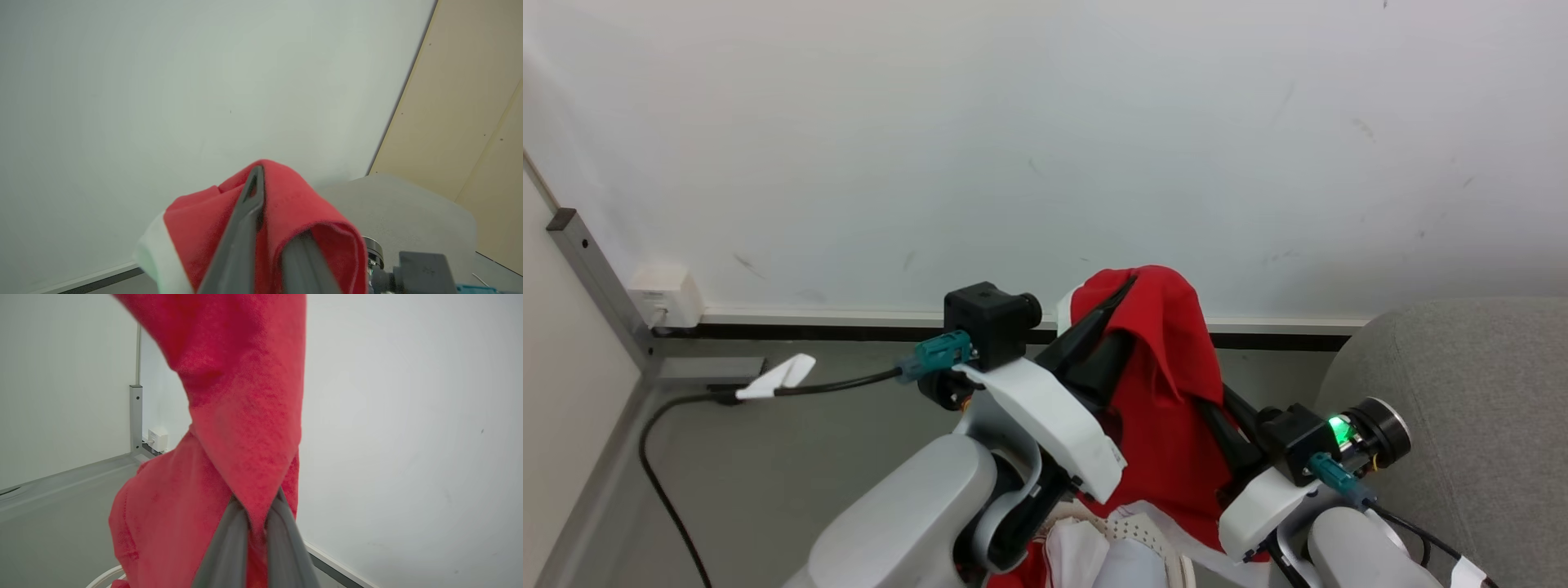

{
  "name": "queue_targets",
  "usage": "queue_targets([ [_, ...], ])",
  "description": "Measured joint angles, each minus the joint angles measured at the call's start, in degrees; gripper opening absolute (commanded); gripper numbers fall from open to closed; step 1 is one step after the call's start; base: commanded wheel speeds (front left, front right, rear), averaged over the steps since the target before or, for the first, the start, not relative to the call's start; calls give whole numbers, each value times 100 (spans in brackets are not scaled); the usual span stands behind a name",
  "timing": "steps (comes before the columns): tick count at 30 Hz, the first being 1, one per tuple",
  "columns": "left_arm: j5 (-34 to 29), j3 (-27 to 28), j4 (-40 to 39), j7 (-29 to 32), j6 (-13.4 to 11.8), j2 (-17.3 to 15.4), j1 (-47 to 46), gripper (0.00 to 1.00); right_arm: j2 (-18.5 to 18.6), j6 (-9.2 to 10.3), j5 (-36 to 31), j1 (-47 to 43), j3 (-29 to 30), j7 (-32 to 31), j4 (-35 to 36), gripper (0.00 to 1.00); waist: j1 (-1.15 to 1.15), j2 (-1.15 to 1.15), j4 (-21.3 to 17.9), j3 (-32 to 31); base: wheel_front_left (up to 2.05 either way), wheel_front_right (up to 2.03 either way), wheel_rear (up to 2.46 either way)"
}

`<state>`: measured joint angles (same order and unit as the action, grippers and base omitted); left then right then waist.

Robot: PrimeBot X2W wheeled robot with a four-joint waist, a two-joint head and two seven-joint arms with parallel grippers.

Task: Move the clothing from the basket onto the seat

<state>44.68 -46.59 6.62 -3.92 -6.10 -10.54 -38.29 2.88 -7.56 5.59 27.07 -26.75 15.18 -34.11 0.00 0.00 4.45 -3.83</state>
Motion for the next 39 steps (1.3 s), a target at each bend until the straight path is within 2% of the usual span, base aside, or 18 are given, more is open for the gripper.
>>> queue_targets([
  [1,-2,-2,14,-19,-1,-19,23,83,0,0,58,-1,49,-1,12,0,0,0,-7,4,0,0,0],
  [2,-2,-9,41,-16,-1,-34,54,100,0,0,115,-7,98,0,22,0,0,0,-14,7,0,0,0],
  [8,-41,-91,200,-97,-26,-177,335,100,0,0,411,-18,573,-1,12,0,0,0,-57,25,0,0,0],
  [16,-199,-215,553,-453,8,-480,735,100,-3,0,348,-8,1178,-1,79,0,0,0,-109,50,0,0,0],
  [20,-240,-323,717,-599,107,-556,897,100,-2,0,299,-8,1388,-1,129,0,0,0,-133,72,0,0,0],
  [39,-352,-396,842,-887,188,-478,1032,100,-3,1,164,-85,1540,-1,237,0,0,0,-303,64,0,0,0],
])
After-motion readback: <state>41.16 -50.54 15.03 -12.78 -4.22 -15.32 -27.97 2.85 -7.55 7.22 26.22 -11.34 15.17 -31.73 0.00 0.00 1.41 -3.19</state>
